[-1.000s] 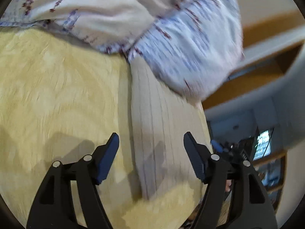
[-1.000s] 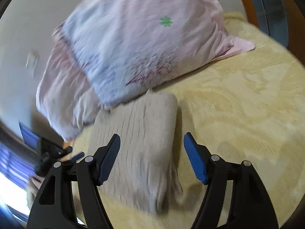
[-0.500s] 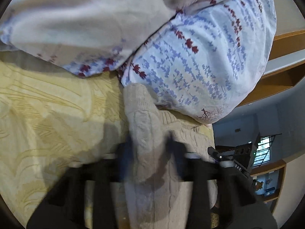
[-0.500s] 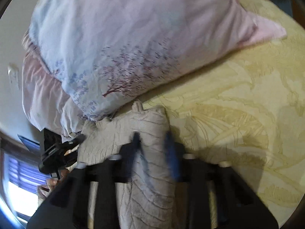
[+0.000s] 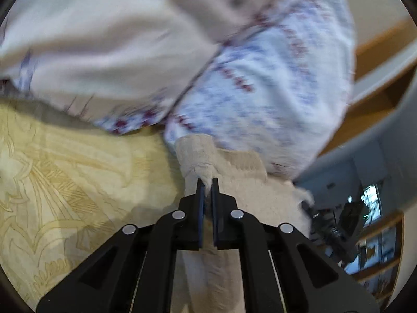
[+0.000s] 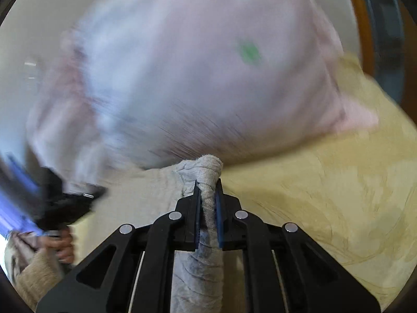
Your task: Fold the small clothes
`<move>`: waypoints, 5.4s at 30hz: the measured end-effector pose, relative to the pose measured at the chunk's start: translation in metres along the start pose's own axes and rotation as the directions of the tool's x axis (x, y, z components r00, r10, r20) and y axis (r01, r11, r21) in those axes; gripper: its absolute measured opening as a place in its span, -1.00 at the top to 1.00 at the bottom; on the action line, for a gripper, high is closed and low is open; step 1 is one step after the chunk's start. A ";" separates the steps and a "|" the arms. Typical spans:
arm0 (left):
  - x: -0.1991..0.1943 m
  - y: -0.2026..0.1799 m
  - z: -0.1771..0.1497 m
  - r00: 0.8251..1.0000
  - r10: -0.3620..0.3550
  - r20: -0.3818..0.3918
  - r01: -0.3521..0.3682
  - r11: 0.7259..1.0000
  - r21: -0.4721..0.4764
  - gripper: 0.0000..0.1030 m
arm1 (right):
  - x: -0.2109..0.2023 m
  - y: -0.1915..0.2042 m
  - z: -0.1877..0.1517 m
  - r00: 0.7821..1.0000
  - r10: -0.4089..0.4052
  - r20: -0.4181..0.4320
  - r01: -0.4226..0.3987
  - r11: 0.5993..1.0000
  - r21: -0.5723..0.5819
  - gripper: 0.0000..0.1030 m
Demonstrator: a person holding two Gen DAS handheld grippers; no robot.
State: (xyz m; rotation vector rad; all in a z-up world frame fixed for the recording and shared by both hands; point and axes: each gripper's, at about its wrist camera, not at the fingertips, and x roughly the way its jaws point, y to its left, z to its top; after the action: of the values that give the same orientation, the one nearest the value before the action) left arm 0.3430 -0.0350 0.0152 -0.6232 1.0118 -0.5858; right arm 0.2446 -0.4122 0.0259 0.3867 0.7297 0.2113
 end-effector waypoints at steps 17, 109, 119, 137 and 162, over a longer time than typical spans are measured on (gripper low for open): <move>-0.072 -0.005 -0.071 0.995 -0.035 -0.090 0.039 0.998 0.042 -0.16 | -0.078 -0.017 -0.076 0.986 0.156 -0.061 -0.144 0.976 0.163 -0.15; -0.053 -0.008 -0.078 0.982 -0.111 -0.152 0.108 0.994 -0.026 0.25 | -0.008 0.044 -0.063 0.869 0.450 -0.205 -0.415 0.889 0.193 0.36; -0.134 0.036 -0.059 0.999 -0.035 -0.033 0.035 0.999 -0.011 0.22 | 0.008 0.132 -0.071 0.910 0.391 -0.134 -0.401 0.914 -0.055 0.39; -0.173 0.009 -0.091 0.985 0.095 0.142 -0.123 0.970 0.208 -0.24 | 0.057 0.088 -0.057 0.929 0.329 -0.172 -0.294 0.935 0.198 -0.10; -0.152 -0.026 -0.136 0.966 0.217 0.138 -0.253 0.895 0.368 -0.43 | 0.003 0.138 -0.072 0.989 0.137 -0.048 -0.143 0.980 -0.141 0.56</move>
State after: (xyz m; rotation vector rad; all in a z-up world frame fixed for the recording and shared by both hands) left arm 0.1541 0.0266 0.0692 -0.1738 0.8378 -0.5158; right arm 0.1901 -0.2665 0.0321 0.2971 0.7207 0.4032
